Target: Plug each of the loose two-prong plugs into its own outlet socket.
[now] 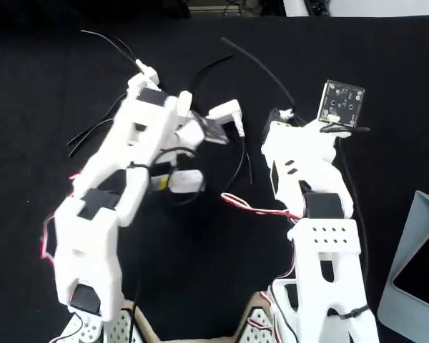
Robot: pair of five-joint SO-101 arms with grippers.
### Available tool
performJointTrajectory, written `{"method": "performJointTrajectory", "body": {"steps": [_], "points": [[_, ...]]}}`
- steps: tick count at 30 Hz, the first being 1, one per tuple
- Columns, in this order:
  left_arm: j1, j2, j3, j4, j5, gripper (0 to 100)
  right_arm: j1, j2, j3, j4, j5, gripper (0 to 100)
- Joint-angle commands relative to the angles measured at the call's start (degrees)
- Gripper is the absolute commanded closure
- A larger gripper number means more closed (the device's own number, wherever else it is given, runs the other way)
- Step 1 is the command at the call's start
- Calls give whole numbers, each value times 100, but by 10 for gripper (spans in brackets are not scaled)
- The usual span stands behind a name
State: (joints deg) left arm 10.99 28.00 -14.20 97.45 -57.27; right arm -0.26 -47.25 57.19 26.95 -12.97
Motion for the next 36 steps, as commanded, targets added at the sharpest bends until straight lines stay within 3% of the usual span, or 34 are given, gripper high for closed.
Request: {"method": "performJointTrajectory", "body": {"steps": [1, 8, 10, 13, 19, 25, 30, 36], "points": [[-497, -879, 593, -563, 589, 971, -158, -136, -215, 35, -53, 987], [-497, -1767, 2932, -2426, 1319, 968, -273, -110, -189, 35, -53, 987], [-418, -2022, 3512, -2822, 1538, 918, -273, -110, -189, 44, -53, 987], [-374, -2497, 4031, -3121, 2119, 809, -281, -110, -136, 44, -53, 987], [-576, -3684, 4347, -3165, 2462, 791, -791, -101, -171, 404, -53, 986], [-1253, -4651, 4690, -3209, 2892, 794, -1389, 101, -189, 457, 264, 986], [-1982, -5231, 5068, -3253, 3666, 795, -1846, 892, -462, 440, 281, 986], [-2730, -5732, 6255, -4545, 4545, 795, -2356, 1877, -971, 475, 316, 986]]}}
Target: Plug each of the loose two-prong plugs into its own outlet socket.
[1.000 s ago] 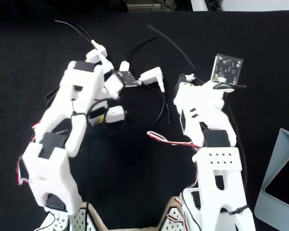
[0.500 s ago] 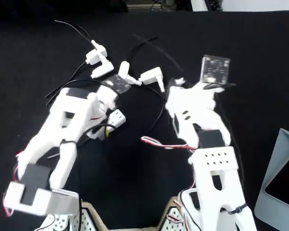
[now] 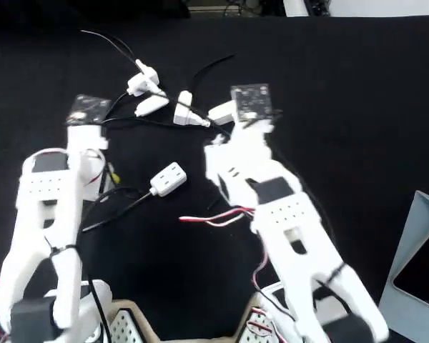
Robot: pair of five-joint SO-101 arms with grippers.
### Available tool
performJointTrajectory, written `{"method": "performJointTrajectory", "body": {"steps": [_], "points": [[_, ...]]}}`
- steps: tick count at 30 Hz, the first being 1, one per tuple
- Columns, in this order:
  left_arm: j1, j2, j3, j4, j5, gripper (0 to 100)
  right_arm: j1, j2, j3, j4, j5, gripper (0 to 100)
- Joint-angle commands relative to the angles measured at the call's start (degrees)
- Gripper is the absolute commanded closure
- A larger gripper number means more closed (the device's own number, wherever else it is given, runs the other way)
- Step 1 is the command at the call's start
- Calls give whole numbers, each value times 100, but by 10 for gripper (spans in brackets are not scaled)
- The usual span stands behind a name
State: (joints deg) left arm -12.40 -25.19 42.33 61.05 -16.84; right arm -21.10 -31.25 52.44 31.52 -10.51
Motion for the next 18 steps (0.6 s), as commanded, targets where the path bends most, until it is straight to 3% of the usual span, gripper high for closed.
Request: {"method": "performJointTrajectory", "body": {"steps": [1, 6, 12, 18], "points": [[-479, -475, 857, -1222, 589, 795, -360, 400, -593, 18, 70, 986], [-681, -580, 1560, -2075, 677, 795, -765, 919, -989, -18, 70, 986], [-875, -563, 1578, -2127, 712, 795, -1178, 1684, -1095, -492, 545, 987], [-875, -563, 1604, -2136, 712, 795, -1108, 2299, -1130, -870, 686, 987]]}}
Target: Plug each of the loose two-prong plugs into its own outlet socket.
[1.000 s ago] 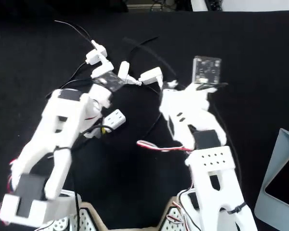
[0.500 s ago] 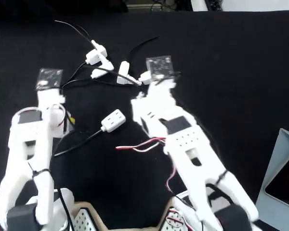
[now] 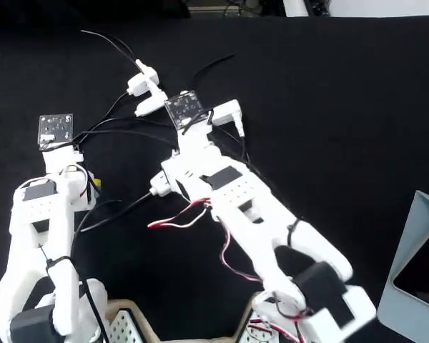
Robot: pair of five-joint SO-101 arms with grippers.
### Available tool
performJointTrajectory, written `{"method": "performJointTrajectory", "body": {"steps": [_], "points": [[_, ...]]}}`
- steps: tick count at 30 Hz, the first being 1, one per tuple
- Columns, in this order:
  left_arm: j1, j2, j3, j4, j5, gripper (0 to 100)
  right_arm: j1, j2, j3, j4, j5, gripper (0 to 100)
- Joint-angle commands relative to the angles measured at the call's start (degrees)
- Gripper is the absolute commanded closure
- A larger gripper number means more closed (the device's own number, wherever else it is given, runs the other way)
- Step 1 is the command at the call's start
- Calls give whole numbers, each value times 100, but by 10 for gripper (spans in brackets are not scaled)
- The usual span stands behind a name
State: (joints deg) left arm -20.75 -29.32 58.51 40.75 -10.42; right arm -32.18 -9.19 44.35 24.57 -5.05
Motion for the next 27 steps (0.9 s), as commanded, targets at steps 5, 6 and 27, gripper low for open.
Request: {"method": "performJointTrajectory", "body": {"steps": [5, 6, 27], "points": [[-40, -149, -4, -105, 62, 795, -18, 268, -321, -176, 255, 987], [-40, -149, -4, -105, 62, 795, -18, 286, -321, -185, 255, 987], [-31, -149, 4, -105, 44, 795, 149, 295, 347, -695, 264, 987]]}}
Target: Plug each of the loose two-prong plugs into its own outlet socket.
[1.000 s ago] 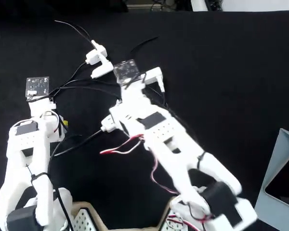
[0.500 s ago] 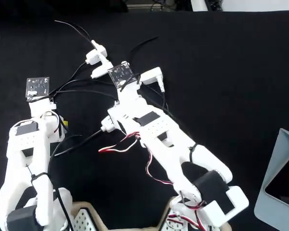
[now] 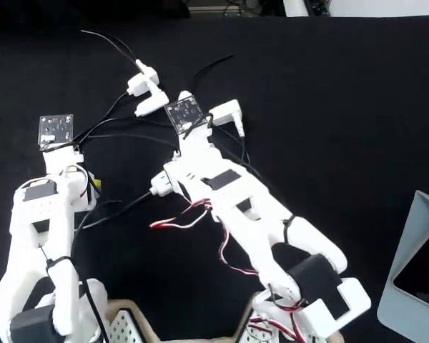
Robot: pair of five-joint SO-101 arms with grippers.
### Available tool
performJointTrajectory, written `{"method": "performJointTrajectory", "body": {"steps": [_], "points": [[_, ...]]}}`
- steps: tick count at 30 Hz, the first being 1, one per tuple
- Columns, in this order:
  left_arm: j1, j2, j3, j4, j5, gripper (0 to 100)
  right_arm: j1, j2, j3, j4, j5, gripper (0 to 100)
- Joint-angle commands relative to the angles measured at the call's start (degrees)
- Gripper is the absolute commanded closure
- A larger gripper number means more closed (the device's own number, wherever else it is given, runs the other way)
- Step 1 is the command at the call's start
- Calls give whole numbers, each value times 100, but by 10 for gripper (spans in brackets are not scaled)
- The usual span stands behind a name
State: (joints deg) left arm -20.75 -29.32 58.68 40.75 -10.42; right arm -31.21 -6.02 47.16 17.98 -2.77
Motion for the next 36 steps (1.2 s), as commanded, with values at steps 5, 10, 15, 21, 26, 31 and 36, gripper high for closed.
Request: {"method": "performJointTrajectory", "body": {"steps": [5, 10, 15, 21, 26, 31, 36], "points": [[-31, -149, -13, -105, 44, 795, 35, -4, 154, -44, 35, 987], [-31, -149, -13, -105, 44, 795, 26, 382, 136, -422, 35, 987], [-31, -149, -13, -97, 35, 795, 9, 655, 154, -800, 607, 988], [-31, -149, -13, -97, 35, 795, 26, 242, 558, -782, 747, 988], [-31, -149, -13, -97, 53, 795, 9, -505, 866, -765, 721, 988], [4, -193, -75, -105, 79, 790, 26, -1402, 901, -756, 703, 988], [-4, -202, -664, -62, 782, 789, -9, -1956, 866, -492, 571, 988]]}}
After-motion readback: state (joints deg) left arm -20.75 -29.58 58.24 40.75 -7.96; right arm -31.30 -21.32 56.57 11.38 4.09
